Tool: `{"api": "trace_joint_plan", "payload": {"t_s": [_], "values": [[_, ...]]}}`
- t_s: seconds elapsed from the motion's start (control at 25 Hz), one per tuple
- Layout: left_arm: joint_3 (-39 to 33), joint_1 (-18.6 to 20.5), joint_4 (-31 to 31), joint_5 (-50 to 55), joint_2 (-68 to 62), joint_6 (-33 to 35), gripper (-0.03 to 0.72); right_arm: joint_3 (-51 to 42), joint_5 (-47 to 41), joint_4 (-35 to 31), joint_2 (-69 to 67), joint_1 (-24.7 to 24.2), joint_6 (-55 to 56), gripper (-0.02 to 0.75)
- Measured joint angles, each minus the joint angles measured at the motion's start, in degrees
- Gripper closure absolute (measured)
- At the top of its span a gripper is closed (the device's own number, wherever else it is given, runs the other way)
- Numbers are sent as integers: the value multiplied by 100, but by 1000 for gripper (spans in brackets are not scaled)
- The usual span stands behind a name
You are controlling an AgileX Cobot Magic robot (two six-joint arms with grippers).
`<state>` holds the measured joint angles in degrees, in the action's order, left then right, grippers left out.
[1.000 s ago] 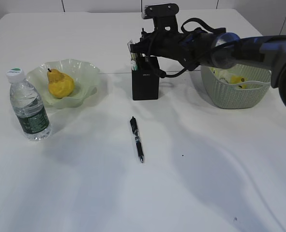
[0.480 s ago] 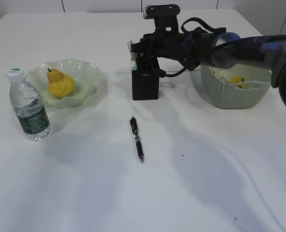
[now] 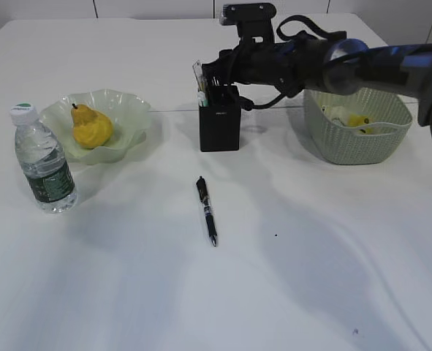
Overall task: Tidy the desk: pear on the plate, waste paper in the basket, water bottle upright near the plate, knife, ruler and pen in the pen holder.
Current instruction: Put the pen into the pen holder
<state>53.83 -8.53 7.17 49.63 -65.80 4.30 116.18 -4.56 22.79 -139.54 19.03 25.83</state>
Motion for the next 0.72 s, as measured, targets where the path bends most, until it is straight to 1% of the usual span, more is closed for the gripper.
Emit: {"api": "trace_joint_plan", "payload": {"t_s": [0.2, 0.48, 0.64, 0.72], "values": [[0, 0, 0, 0, 0, 0, 358, 0, -267, 12, 317, 0, 0, 403], [0, 0, -11, 0, 0, 0, 358, 0, -1062, 332, 781, 0, -36, 404], [0, 0, -11, 0, 0, 0, 358, 0, -1554, 406, 1050, 0, -416, 403], [0, 0, -11, 0, 0, 0, 358, 0, -1934, 406, 1164, 0, -801, 404]]}}
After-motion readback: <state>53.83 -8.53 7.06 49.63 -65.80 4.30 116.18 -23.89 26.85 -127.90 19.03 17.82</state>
